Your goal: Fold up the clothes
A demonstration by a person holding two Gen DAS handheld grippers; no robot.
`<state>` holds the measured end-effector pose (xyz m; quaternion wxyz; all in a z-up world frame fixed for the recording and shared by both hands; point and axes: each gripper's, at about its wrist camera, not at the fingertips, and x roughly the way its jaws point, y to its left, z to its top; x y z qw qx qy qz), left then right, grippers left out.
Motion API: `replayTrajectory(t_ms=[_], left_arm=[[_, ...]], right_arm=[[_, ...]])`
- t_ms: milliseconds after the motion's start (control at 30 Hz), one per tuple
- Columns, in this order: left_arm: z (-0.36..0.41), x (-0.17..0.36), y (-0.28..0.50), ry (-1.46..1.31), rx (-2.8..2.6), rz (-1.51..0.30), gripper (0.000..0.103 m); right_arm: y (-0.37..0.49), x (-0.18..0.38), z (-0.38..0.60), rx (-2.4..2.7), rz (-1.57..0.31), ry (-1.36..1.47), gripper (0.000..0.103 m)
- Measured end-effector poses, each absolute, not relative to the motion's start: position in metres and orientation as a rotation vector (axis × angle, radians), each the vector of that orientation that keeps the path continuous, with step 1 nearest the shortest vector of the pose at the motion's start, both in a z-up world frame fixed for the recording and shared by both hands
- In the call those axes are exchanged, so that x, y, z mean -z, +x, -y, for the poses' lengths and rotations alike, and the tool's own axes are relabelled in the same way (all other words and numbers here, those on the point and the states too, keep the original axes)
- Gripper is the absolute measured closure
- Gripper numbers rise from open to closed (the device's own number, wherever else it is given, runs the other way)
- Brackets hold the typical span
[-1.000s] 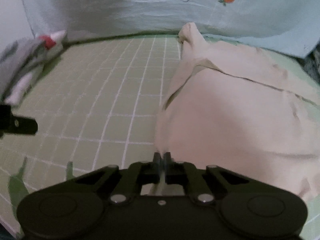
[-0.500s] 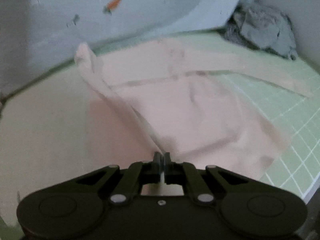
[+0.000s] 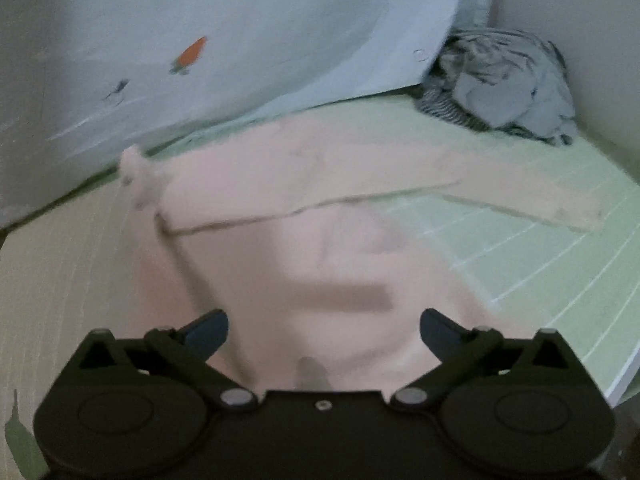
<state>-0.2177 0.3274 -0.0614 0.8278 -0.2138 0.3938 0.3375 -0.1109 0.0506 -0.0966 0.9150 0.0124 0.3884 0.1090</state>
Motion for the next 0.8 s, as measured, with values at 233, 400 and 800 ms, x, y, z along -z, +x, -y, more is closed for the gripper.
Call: replayTrajectory(t_ms=[233,400,800], left_arm=[[-0.301,0.065,-0.163,-0.482,-0.781,-0.841,0.009],[-0.293,0.081,-0.123,-0.458,-0.817,-0.882,0.009],[-0.300,0.125,-0.032,-0.410,-0.786,-1.014,0.009]], right_arm=[[-0.035,0.089,0.007,-0.232,-0.786,0.013,0.000],[0.035,0.102,0.030,-0.210,-0.810,0.004,0.000],[0.151,0.144,0.023,-0.300,-0.919,-0.035,0.041]])
